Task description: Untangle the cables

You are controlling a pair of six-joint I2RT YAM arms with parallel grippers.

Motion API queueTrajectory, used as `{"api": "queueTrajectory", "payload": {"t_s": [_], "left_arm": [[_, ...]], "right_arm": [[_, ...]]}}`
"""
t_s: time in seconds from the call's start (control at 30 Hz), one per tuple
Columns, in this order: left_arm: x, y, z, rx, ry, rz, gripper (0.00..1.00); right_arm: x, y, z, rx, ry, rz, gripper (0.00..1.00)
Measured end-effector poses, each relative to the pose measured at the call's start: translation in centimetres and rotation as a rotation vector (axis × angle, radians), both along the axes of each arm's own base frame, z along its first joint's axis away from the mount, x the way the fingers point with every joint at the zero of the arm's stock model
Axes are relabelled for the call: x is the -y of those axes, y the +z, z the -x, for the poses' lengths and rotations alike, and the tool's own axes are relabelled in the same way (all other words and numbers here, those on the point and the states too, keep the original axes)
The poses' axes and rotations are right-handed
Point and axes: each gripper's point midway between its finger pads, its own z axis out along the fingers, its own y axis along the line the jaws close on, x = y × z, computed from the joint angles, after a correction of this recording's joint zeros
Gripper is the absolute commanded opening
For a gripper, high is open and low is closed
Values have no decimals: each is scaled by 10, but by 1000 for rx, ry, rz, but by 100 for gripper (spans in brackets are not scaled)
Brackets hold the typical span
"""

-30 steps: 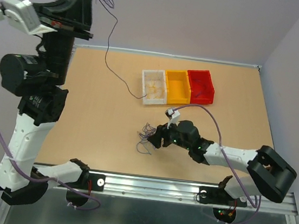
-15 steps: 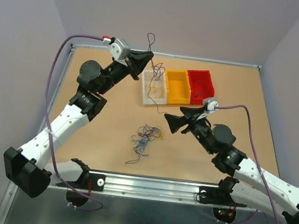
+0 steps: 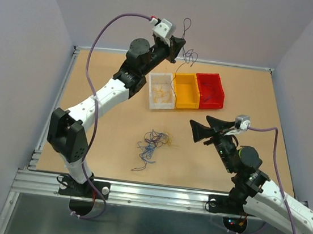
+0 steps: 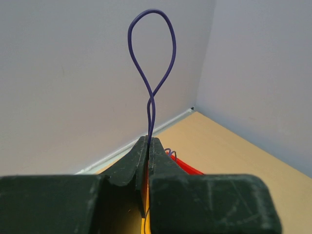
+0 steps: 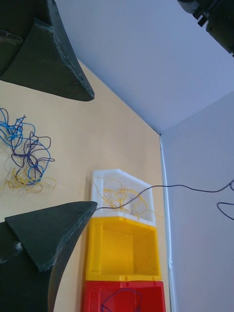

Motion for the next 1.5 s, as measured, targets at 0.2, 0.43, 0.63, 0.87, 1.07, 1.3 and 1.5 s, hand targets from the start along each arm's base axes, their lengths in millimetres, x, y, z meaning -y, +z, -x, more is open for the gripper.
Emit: {"api": "queueTrajectory", "payload": {"t_s": [0.2,0.43,0.63,0.87,1.07,1.3,1.5], "left_arm": [[13,5,-46,-24,83,9,0],[28,-6,-81,-57,120,-17,0],[36,-9,-81,-60,110,-39,0],[74,-5,-52,28,50,-121,0],[119,-4,-11,109,-30,-189,0],[147,10,31,144,-86,-180,0],[154,38,58,134,-85,-111,0]], "right_arm": [[1,-2,0,-7,-3,7,88],[2,-10,-4,-29,-27,25,88],[4,-27,-12,-77,-70,61,88],[27,-6,-5,-47,-125,-13,88],[56,28,9,30,-163,-144,87],[61,28,9,28,-185,-152,87],[63,27,8,25,-196,-154,87]]}}
